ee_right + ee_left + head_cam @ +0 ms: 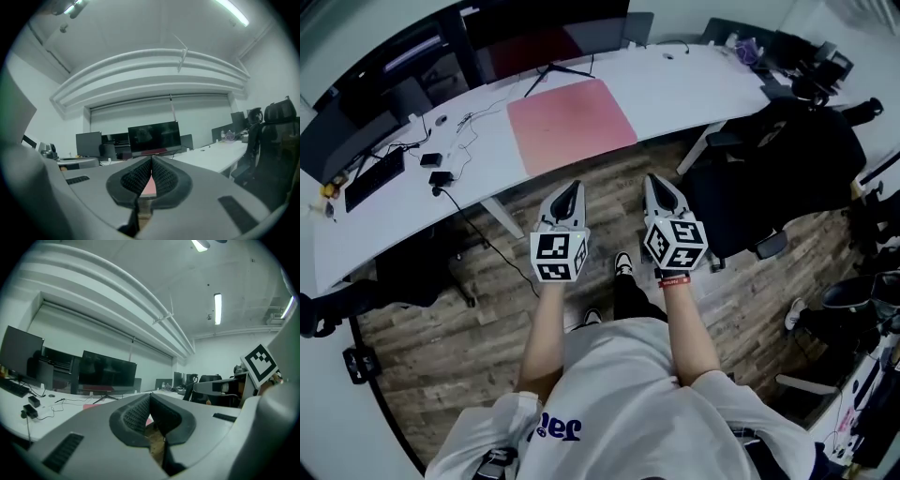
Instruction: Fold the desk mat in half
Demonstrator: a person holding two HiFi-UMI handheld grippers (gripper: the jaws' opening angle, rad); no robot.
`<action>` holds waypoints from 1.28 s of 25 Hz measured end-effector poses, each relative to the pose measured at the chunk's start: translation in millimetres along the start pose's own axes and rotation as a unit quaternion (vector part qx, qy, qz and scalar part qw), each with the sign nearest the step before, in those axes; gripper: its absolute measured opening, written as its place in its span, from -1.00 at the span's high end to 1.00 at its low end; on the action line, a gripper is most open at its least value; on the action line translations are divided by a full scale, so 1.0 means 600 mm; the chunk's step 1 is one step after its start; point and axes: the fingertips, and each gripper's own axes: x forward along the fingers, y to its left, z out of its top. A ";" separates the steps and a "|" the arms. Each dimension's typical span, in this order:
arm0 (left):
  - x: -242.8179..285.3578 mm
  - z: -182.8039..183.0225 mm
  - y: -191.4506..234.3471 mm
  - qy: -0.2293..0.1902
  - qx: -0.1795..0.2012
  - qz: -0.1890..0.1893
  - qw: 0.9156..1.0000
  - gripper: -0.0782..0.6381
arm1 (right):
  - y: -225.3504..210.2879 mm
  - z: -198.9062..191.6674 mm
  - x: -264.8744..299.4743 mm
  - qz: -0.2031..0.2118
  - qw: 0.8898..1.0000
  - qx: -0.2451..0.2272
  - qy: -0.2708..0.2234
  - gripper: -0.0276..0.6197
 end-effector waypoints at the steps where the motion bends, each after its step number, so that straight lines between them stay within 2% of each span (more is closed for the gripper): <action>1: 0.006 0.002 0.011 -0.002 0.000 0.007 1.000 0.74 | 0.008 0.003 0.018 0.011 1.000 -0.004 0.000 0.86; 8: 0.063 0.032 0.080 -0.019 -0.002 0.060 0.998 0.74 | 0.021 0.028 0.143 0.070 0.998 -0.003 -0.003 0.86; 15: 0.135 0.063 0.142 -0.036 0.007 0.096 0.995 0.74 | 0.029 0.059 0.270 0.124 0.992 -0.010 0.001 0.86; 24: 0.216 0.070 0.200 -0.030 -0.001 0.134 0.991 0.74 | 0.031 0.062 0.389 0.175 0.984 -0.006 0.022 0.86; 32: 0.288 0.063 0.219 -0.018 -0.002 0.162 0.987 0.74 | -0.008 0.054 0.464 0.201 0.979 0.009 0.041 0.86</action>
